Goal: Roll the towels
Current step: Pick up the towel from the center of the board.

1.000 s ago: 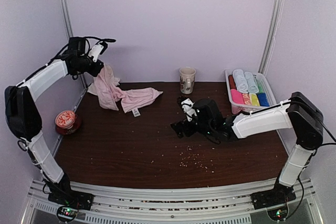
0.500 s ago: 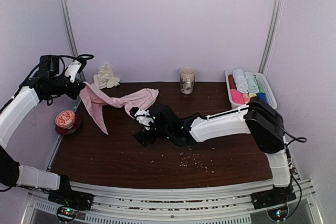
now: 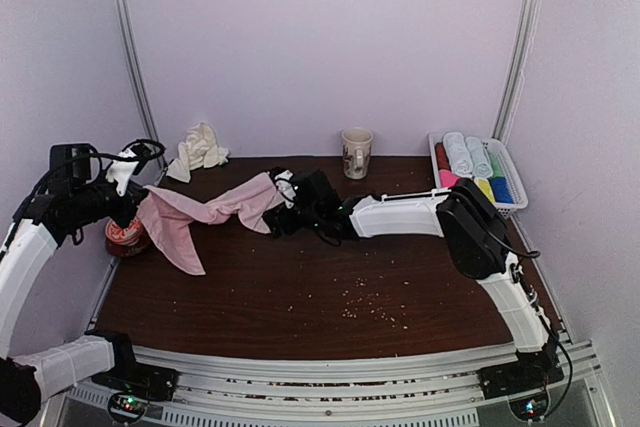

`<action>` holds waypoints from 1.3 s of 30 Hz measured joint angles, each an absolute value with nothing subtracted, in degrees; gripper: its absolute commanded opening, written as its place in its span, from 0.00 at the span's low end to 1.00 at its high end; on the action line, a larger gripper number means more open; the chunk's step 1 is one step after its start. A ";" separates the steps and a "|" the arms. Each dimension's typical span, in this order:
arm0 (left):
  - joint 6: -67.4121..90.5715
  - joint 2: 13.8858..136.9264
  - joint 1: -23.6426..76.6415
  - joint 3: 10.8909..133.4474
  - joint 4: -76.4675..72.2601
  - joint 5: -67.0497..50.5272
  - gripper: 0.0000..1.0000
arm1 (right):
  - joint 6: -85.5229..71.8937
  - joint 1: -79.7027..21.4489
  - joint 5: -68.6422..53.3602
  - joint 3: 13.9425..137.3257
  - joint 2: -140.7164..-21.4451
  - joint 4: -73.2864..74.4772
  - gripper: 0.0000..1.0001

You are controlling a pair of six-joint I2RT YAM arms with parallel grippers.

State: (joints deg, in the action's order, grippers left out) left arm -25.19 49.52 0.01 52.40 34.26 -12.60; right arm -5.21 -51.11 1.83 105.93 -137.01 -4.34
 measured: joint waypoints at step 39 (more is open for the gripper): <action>-25.06 41.39 -0.08 44.23 30.94 -18.59 0.00 | -33.10 -50.87 -9.13 108.12 -146.65 -12.03 0.00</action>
